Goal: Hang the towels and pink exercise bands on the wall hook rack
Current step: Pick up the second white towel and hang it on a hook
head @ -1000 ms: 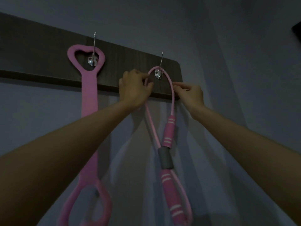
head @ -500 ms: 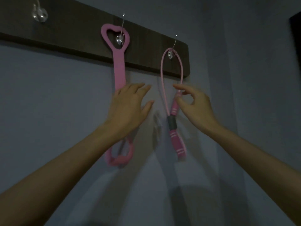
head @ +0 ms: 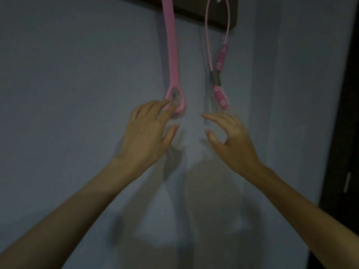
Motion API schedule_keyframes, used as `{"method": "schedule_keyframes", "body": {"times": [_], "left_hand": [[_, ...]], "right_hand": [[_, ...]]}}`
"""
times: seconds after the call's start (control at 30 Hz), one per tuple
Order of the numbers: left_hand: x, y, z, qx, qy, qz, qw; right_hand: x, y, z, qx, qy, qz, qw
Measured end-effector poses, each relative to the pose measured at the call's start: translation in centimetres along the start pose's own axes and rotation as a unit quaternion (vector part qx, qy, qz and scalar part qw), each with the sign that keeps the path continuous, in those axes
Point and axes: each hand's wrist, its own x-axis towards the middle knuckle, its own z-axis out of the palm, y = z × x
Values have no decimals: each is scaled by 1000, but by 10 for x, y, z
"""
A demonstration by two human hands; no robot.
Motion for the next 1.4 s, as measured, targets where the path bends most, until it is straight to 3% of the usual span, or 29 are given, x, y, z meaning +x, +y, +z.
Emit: {"method": "schedule_keyframes", "body": {"times": [0.3,0.83,1.1,1.4], "left_hand": [[-108,32,-50,-27,-90,-60,994],[-309,115,-175,-20,-224,-98,970],[-401,83,-192,-48,-321,-157,933],[-545,-19,-152,-106,-420,-215,875]], "right_hand": [[-118,-39,-23,0,-104,67,992],[-310,-146,-85,62,-274,104,954],[-369,-202,-37,90,-323,147,930],[-459,-256,100,87,-415,216,879]]}}
